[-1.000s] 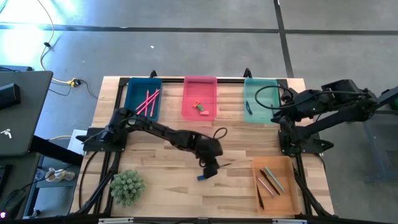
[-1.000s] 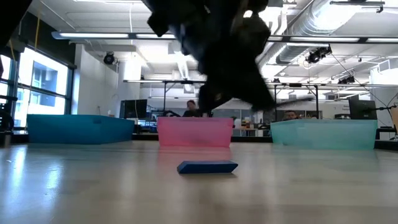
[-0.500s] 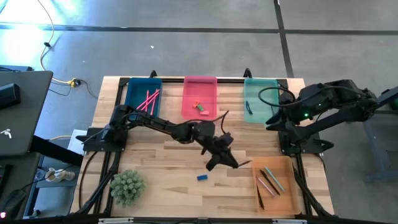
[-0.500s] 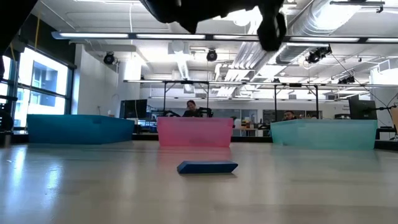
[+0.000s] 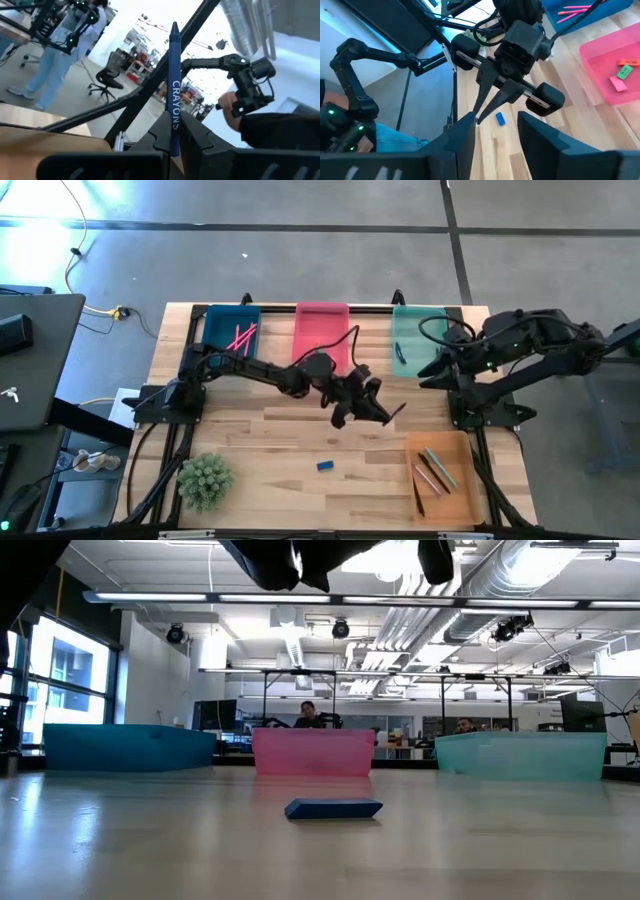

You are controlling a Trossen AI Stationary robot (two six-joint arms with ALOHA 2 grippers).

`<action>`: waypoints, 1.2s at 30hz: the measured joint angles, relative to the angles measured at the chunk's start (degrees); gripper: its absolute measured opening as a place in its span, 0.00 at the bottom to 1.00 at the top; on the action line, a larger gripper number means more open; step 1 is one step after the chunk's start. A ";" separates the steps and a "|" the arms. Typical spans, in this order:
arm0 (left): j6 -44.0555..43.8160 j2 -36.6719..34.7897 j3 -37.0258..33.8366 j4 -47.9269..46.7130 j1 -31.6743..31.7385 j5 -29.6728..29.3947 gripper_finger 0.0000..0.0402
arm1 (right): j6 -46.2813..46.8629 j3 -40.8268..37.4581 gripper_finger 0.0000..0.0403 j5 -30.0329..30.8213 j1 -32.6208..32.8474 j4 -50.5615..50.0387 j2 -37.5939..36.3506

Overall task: Sort crayons/erasers/pens/pencils in bins
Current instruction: Put the blue crayon into the green bin

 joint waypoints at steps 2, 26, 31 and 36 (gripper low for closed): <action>-0.17 -0.06 0.00 0.22 0.50 0.03 0.01 | -0.28 -0.01 0.35 0.90 0.01 0.05 0.21; -5.29 -0.19 0.07 9.64 5.96 -3.00 0.01 | 2.16 -0.07 0.55 12.70 -0.01 3.00 4.90; -5.28 -0.17 0.07 9.61 6.81 -2.63 0.01 | 3.64 -0.07 0.55 14.85 -0.01 3.34 6.42; -5.30 -0.17 0.07 9.53 7.33 -1.54 0.01 | 5.30 -0.07 0.54 18.38 -0.01 3.29 8.52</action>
